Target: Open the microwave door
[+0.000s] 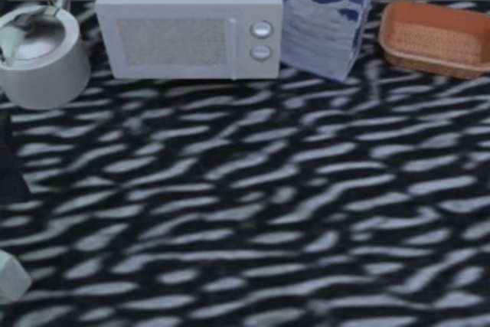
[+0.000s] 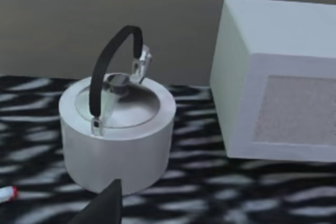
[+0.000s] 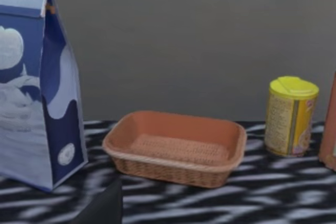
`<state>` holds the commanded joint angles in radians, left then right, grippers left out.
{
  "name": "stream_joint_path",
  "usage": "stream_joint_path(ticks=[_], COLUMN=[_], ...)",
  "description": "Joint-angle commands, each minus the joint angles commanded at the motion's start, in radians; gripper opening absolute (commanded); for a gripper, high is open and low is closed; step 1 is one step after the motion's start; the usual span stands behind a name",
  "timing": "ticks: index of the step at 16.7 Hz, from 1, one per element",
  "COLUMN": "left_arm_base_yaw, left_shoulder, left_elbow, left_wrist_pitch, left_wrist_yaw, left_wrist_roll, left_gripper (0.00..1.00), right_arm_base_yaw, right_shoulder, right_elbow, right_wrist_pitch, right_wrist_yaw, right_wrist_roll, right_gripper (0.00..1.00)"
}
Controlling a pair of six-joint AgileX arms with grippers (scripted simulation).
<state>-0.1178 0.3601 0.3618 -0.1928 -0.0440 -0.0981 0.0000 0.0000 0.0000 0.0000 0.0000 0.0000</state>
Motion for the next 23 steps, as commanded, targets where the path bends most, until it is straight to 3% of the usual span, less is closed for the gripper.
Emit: stream_joint_path(ticks=[15,19,23], left_arm_base_yaw=[-0.389,-0.454,-0.481], left_shoulder=[1.504,1.757,1.849], left_elbow=[1.506,1.761,1.853], left_wrist_pitch=[-0.767,-0.888,-0.934], left_wrist_yaw=[-0.206,-0.237,-0.247], left_wrist_roll=[-0.355,-0.417,-0.442], left_gripper=[1.00,1.00,1.00], right_arm_base_yaw=[0.000,0.000,0.000], right_shoulder=[0.000,0.000,0.000], right_elbow=[0.000,0.000,0.000], right_wrist_pitch=[0.000,0.000,0.000], right_wrist_yaw=[0.000,0.000,0.000], right_wrist_roll=[0.000,0.000,0.000], right_gripper=[1.00,1.00,1.00])
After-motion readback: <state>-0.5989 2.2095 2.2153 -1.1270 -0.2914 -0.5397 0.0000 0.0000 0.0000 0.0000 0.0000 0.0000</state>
